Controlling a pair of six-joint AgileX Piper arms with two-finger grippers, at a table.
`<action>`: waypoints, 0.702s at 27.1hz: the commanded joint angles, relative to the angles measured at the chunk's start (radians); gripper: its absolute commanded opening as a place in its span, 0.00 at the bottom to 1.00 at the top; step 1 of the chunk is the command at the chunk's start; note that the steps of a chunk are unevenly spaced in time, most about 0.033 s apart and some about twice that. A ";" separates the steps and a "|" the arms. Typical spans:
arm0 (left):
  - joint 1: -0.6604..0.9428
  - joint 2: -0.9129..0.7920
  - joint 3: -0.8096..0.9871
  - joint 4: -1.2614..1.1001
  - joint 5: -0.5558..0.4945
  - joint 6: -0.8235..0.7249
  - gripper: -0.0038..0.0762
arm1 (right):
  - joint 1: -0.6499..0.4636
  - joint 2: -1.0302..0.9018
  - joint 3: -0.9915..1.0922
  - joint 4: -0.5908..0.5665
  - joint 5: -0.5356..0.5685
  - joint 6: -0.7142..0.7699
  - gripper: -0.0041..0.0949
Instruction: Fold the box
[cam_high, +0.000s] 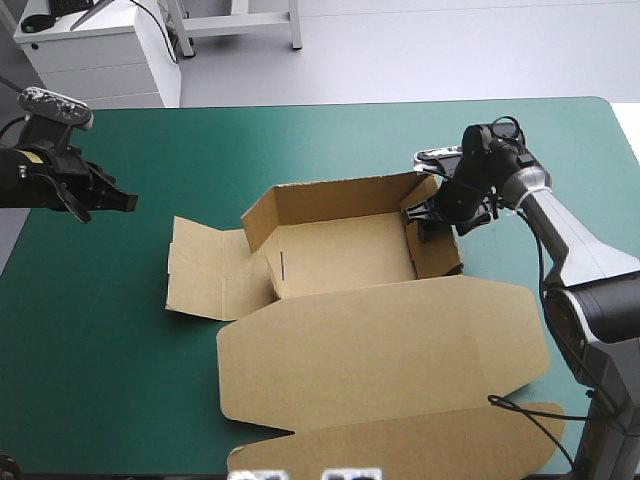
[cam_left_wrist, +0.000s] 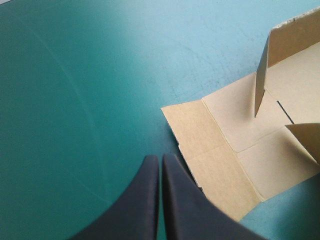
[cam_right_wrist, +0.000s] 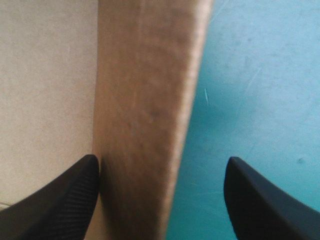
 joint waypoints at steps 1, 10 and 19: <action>-0.001 -0.026 -0.031 -0.022 -0.044 -0.001 0.06 | -0.001 -0.034 -0.027 0.006 0.013 0.002 0.64; -0.001 -0.026 -0.022 -0.022 -0.044 -0.001 0.06 | 0.001 -0.015 -0.027 0.006 0.013 0.003 0.33; -0.001 -0.018 -0.022 -0.026 -0.034 -0.001 0.06 | 0.001 -0.041 -0.027 0.001 0.013 -0.049 0.02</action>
